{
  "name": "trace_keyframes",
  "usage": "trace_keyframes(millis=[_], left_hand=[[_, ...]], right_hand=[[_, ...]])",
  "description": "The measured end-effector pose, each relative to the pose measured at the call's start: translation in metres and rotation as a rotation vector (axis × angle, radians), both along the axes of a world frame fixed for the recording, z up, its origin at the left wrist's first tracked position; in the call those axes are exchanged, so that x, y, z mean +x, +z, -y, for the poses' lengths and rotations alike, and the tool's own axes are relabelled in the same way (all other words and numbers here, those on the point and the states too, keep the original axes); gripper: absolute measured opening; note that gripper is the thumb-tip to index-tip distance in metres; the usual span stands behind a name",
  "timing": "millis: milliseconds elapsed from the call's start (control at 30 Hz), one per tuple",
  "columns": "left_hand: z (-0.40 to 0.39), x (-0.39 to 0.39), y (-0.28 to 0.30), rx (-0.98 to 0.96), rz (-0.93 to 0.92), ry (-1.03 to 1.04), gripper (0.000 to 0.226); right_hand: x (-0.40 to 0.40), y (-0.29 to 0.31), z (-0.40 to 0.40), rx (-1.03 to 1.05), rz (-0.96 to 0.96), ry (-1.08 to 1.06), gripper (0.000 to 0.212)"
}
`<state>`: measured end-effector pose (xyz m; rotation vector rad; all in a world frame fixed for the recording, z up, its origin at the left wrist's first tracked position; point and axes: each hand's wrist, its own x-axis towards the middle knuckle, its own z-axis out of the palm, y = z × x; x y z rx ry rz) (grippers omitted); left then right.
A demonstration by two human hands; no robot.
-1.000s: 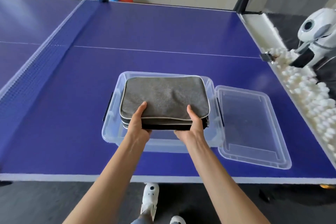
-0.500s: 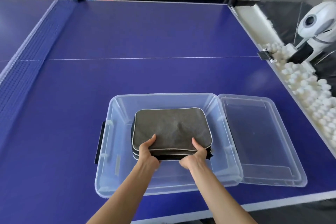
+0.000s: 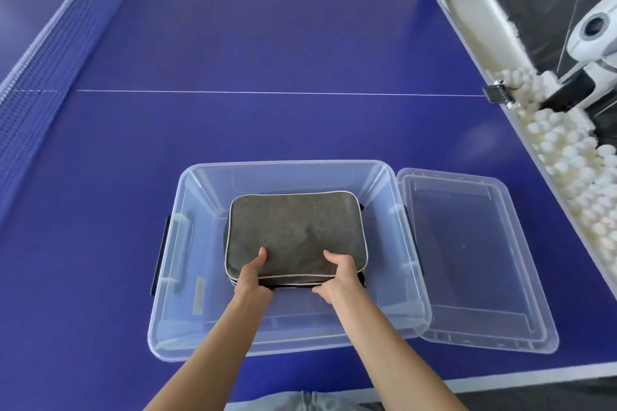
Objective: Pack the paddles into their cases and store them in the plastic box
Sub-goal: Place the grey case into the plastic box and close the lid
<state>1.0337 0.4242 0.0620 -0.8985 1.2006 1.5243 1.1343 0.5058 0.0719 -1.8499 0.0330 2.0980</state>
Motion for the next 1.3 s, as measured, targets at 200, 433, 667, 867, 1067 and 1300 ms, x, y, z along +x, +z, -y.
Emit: trace_keyframes(millis=[200,433,667,867,1067,1300], left_hand=[[0.001,-0.003,-0.004,-0.141,-0.042,-0.066,0.078],[0.006,-0.001,0.002,-0.619,-0.535,-0.449,0.088],[-0.016,0.002,0.035,-0.595,-1.29,-1.173,0.04],[-0.064,0.028,0.075,-0.281,-1.633,-1.489,0.032],[-0.136,0.087,0.116,0.067,-1.993,-1.527,0.035],[-0.214,0.205,0.083,-0.03,-1.814,-1.84,0.039]], right_hand=[[-0.002,0.0,0.004,0.079,0.188,0.219,0.066],[0.006,0.012,0.001,0.113,0.186,0.277,0.06],[0.025,0.049,0.009,0.275,0.119,0.409,0.046],[0.049,0.094,-0.004,0.856,0.31,0.903,0.046],[0.118,0.108,-0.086,1.319,1.086,1.074,0.039],[0.232,0.065,-0.168,1.102,1.211,1.17,0.043]])
